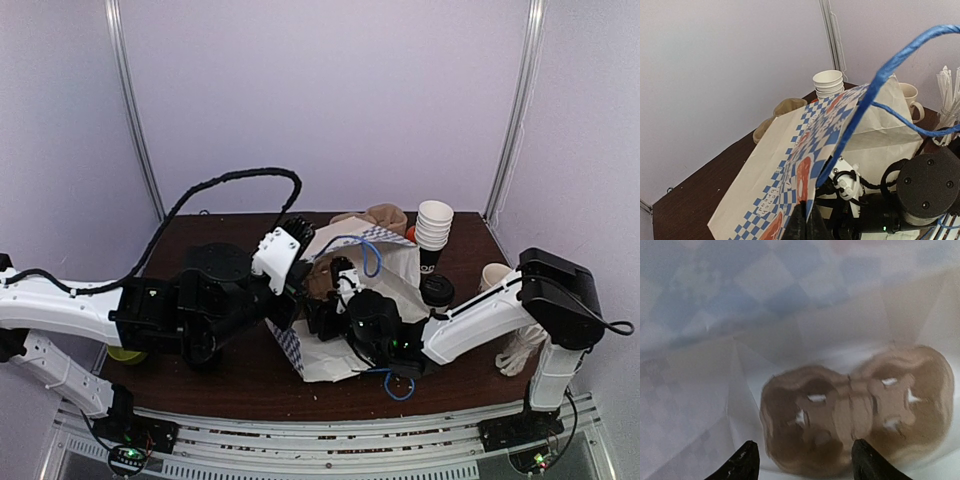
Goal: Pack the takeout coffee
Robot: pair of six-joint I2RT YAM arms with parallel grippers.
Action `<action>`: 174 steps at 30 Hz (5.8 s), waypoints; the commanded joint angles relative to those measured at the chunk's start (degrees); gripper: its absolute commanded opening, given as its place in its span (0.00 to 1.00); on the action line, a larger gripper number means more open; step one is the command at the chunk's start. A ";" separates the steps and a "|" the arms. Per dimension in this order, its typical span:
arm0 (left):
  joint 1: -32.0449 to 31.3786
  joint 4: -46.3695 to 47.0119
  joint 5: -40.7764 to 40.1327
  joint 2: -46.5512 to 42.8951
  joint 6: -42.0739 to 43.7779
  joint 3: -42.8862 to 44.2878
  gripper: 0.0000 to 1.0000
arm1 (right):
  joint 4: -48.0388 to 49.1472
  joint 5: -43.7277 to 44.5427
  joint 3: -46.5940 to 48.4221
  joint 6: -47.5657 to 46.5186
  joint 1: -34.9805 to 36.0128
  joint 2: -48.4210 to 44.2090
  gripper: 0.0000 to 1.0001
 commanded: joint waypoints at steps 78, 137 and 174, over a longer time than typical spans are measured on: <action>0.33 0.09 8.18 4.41 -16.96 5.17 0.00 | 22.35 1.56 -4.16 -3.47 -4.23 7.43 0.18; 2.49 1.53 18.57 0.75 -20.66 1.63 0.00 | 0.93 -5.35 -1.29 4.45 -5.64 7.51 0.16; 2.83 -1.51 12.07 -0.21 -25.67 2.22 0.00 | 21.75 -0.05 -6.38 -5.94 -6.43 10.38 0.50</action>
